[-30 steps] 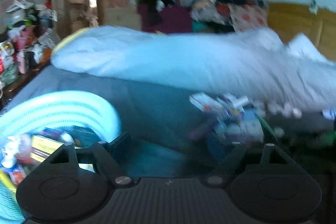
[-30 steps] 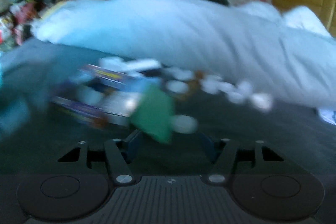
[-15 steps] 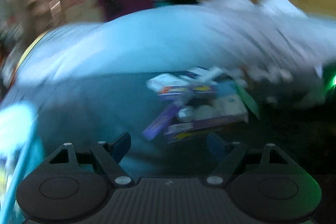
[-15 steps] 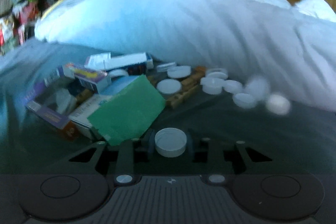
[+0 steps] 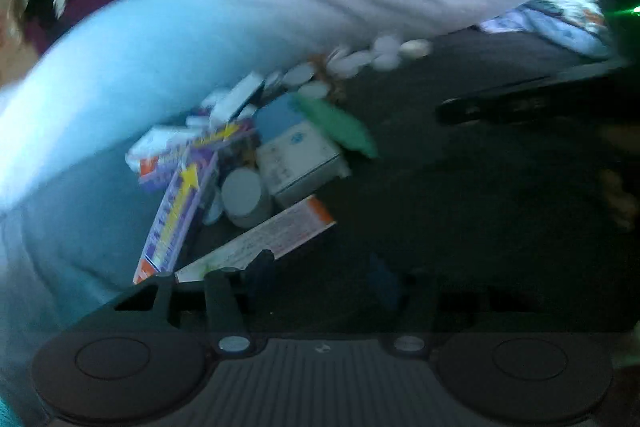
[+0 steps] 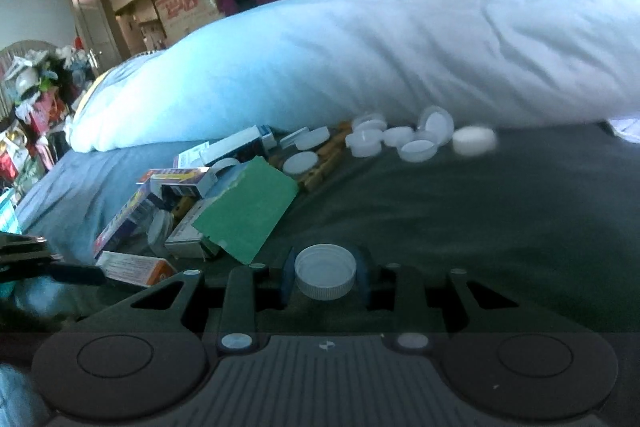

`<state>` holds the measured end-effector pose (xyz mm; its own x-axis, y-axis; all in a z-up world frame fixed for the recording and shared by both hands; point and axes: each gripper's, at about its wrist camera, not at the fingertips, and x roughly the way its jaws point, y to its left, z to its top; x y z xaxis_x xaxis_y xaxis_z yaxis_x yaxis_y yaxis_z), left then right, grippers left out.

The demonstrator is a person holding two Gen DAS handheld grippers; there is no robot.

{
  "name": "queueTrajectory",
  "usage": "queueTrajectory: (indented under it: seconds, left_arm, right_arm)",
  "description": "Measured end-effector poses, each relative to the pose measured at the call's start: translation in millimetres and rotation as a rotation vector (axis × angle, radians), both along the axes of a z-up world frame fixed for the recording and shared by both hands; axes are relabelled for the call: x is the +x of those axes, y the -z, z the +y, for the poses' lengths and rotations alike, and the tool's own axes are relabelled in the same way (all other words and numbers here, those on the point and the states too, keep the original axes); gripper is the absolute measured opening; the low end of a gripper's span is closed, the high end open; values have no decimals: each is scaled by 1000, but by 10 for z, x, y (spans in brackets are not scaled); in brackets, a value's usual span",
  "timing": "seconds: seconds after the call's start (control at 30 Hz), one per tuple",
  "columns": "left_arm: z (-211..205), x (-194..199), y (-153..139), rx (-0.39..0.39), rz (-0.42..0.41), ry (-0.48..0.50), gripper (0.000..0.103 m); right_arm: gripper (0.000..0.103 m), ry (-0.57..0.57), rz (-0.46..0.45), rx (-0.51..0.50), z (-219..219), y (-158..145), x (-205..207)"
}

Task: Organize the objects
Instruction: 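Grasp a white and orange medicine box with the left gripper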

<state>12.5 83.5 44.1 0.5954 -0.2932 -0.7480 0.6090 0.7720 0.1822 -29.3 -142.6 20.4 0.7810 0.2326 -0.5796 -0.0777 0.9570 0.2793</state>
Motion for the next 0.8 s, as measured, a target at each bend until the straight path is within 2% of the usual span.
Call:
queueTrajectory:
  seconds: [0.03,0.07,0.1,0.13,0.17,0.23,0.3,0.37,0.57,0.63,0.7,0.73,0.77,0.8]
  left_arm:
    - [23,-16,-72,-13,-32,3,65]
    - [26,-10,-120,-7,-79,11,75]
    - [9,10,-136,31,-143,32,83]
    - [-24,50,-108,94,-203,70,84]
    - [-49,121,-56,152,-224,112,84]
    - [-67,306,55,215,-178,177,78]
    - [-38,493,194,264,-108,220,59]
    - [-12,592,295,269,-37,239,45]
    - [87,823,436,218,9,255,53]
    - [71,857,457,202,24,241,59]
    - [107,895,465,180,37,217,74]
    - [138,940,453,163,50,193,76]
    - [146,998,461,141,73,170,75]
    - [124,1021,459,131,92,161,68]
  right_arm:
    - [33,1,1,4,6,8,8]
    - [33,4,0,10,6,16,15]
    - [33,5,-1,14,2,25,15]
    - [33,5,0,16,-1,28,8]
    - [33,7,1,18,-4,34,7]
    - [33,9,4,24,-17,49,18]
    - [33,14,12,31,-28,69,19]
    - [33,15,18,40,-41,85,28]
    - [33,1,33,50,-9,138,60]
    - [33,-4,39,51,7,151,65]
    - [33,-10,45,57,17,169,81]
    - [33,-18,46,58,21,172,84]
    - [33,-22,46,58,26,179,89]
    - [33,-25,46,58,32,181,89]
